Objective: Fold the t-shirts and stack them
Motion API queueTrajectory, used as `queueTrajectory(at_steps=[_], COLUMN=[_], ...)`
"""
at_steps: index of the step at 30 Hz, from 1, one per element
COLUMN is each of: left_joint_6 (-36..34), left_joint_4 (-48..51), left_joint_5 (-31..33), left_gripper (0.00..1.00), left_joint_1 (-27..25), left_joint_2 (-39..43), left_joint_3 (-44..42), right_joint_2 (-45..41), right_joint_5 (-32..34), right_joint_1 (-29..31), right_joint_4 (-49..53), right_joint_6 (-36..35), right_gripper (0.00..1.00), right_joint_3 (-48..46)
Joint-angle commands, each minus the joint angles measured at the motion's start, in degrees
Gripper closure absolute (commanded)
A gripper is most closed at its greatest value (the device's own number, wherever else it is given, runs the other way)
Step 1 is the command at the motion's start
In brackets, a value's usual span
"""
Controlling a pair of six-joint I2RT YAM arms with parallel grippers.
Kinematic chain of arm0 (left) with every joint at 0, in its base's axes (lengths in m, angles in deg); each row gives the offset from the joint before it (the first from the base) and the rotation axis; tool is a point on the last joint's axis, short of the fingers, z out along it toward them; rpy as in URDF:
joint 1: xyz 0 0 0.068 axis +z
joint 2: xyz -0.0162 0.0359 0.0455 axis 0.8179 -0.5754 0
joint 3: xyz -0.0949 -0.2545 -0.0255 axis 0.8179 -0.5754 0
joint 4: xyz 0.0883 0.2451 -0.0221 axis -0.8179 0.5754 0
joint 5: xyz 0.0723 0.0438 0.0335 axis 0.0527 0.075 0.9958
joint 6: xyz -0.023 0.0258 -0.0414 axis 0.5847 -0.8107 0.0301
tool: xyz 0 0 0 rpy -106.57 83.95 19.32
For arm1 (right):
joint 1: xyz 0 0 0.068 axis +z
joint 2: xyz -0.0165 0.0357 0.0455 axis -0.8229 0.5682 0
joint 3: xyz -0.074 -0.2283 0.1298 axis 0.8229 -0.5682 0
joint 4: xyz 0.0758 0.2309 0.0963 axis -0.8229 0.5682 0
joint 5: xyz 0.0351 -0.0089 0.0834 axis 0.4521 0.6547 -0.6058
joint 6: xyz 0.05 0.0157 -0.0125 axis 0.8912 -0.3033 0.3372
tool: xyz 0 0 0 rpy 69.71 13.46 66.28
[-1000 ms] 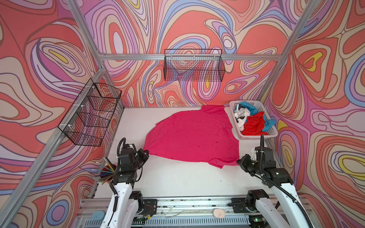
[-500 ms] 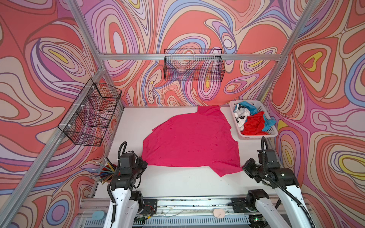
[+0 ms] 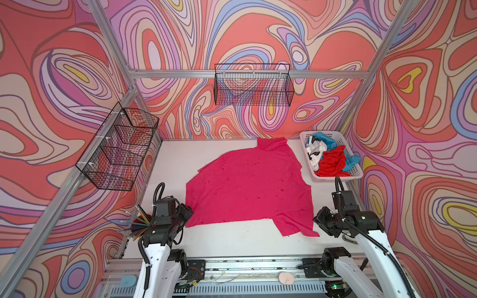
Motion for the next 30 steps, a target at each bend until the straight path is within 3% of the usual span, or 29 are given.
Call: queueTrajectory(at_steps=[1, 8, 11, 16, 22, 30], left_joint_6=[-3.84, -11.91, -16.47, -23.15, -25.79, -27.06], left_joint_4=[-8.51, -21.35, -25.29, -22.76, -17.53, -12.55], left_joint_5=[1.4, -2.84, -3.48, -5.09, -4.93, 1.34], left_gripper=[0.39, 0.41, 0.47, 0.59, 0.67, 0.69], left_joint_1=[-0.27, -0.27, -0.33, -0.7, -2.64, -4.49], left_joint_2=[-6.61, -36.41, -48.22, -65.51, -78.09, -83.81], left_joint_3=[4.24, 19.81, 27.33, 42.8, 54.76, 60.08], right_joint_2=[5.74, 23.21, 29.11, 32.91, 32.95, 33.03], right_joint_5=[-0.09, 7.86, 7.97, 8.66, 8.81, 8.71], right_joint_1=[0.75, 17.68, 18.71, 18.75, 18.76, 18.76], right_joint_4=[-8.51, -24.52, -30.15, -32.29, -30.48, -29.86], right_joint_6=[-4.81, -5.45, -6.1, -7.48, -7.25, -6.7], right_gripper=[0.61, 0.56, 0.56, 0.56, 0.56, 0.56], right_joint_3=[3.45, 9.34, 9.97, 11.57, 12.28, 12.8])
